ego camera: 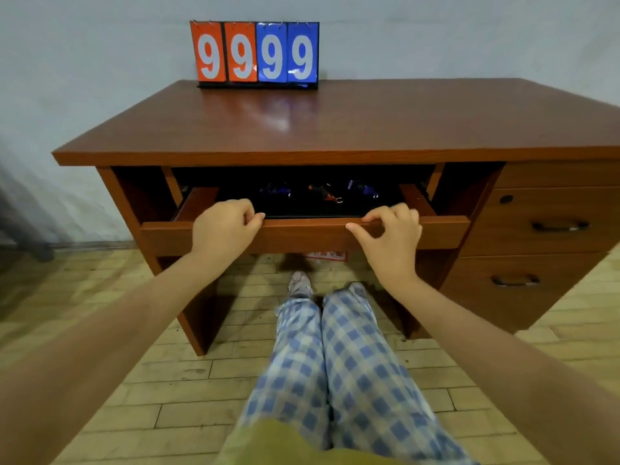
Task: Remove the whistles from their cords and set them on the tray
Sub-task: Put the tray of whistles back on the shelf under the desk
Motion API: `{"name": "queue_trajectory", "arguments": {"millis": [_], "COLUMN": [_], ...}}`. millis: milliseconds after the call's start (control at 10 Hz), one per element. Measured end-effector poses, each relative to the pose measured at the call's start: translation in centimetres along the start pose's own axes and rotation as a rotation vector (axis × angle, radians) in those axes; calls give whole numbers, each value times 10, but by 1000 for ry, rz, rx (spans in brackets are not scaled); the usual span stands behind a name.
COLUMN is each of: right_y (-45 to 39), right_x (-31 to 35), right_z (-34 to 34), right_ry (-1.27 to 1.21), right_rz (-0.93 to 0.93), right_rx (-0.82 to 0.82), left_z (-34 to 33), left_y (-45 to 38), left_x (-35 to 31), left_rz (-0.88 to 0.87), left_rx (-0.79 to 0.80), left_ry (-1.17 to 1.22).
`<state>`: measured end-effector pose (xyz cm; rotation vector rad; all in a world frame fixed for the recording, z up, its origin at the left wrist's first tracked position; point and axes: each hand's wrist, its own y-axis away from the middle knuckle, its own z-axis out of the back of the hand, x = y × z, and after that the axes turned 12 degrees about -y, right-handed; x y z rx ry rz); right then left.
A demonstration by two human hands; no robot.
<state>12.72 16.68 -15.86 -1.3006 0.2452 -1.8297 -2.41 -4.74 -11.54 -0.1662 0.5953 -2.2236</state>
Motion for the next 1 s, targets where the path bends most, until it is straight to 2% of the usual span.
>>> {"name": "queue_trajectory", "arguments": {"millis": [100, 200, 300, 400, 500, 600, 700, 900, 1000], "right_y": [-5, -11, -22, -29, -46, -68, -78, -77, -68], "right_x": [-4, -9, -11, -5, -6, -13, -17, -22, -20], "right_z": [-12, -16, -26, -33, -41, -53, -58, -56, -52], "right_ry": [67, 81, -63, -271, -480, -497, -457, -421, -418], "right_rz": [-64, -49, -99, -358, -586, -653, -650, -584, -527], "right_rx": [-32, -52, -50, 20, 52, 94, 116, 204, 262], "left_z": [-10, -15, -16, -22, -39, -47, -51, -53, -47], "left_y": [-6, -8, -22, -33, -48, -63, -68, -66, -64], "left_x": [9, 11, 9, 7, 12, 8, 7, 6, 5], "left_rz": [-33, 0, 74, 119, 321, 595, 592, 552, 498], "left_rx": [-81, -30, 22, 19, 216, 378, 323, 332, 479], "left_ry": [-109, -163, -75, -22, 367, 866, 867, 815, 730]}}
